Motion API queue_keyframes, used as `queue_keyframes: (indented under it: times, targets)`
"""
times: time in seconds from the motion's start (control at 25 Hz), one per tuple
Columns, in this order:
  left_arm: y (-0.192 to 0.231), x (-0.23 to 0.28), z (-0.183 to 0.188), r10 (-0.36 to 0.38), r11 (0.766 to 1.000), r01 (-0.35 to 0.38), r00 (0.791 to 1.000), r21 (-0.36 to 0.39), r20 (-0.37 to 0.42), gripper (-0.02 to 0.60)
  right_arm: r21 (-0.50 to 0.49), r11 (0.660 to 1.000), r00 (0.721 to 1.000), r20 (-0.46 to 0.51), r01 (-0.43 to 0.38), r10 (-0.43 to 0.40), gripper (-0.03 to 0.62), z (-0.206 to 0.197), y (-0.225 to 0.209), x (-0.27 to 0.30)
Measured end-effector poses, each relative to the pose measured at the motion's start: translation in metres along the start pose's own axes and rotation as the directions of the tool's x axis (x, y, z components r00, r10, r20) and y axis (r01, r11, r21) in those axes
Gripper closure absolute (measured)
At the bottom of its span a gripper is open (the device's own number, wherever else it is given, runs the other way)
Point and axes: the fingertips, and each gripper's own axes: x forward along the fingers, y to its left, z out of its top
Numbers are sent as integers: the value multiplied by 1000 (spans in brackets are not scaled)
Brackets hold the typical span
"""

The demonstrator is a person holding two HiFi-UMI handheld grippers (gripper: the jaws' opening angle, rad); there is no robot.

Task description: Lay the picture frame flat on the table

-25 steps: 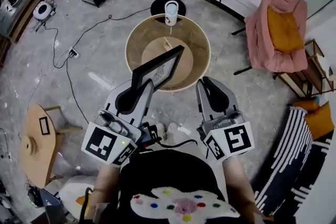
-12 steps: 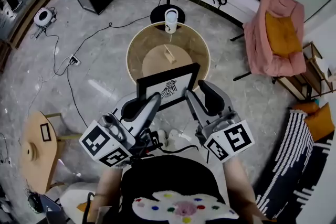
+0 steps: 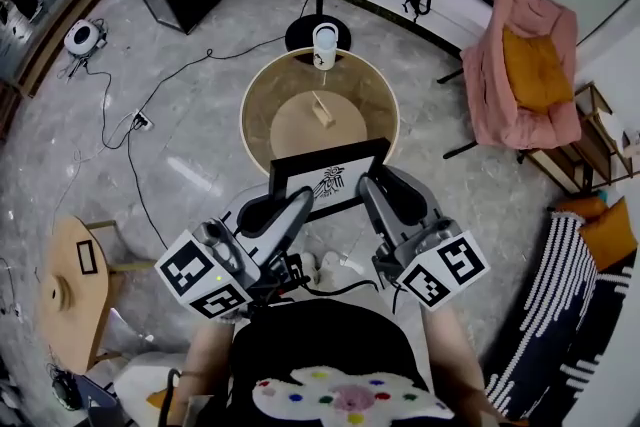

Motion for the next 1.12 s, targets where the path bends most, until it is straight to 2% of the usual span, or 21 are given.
queue_keyframes:
  times: [0.24, 0.44, 0.72, 1.12]
  targets:
    - [2, 2, -1, 21, 1000, -21, 1000, -6, 11, 553, 20, 998, 998, 15, 53, -53, 505, 5, -5, 0]
    - [7, 4, -6, 80, 997, -80, 997, 12, 7, 542, 29, 993, 993, 19, 113, -113, 507, 6, -9, 0]
    - [20, 2, -10, 189, 978, -183, 981, 105, -46, 465, -7, 983, 983, 18, 181, -181, 507, 8, -12, -1]
    - [33, -6, -27, 290, 945, -260, 947, 199, -140, 410, -43, 958, 959, 17, 283, -282, 508, 8, -22, -4]
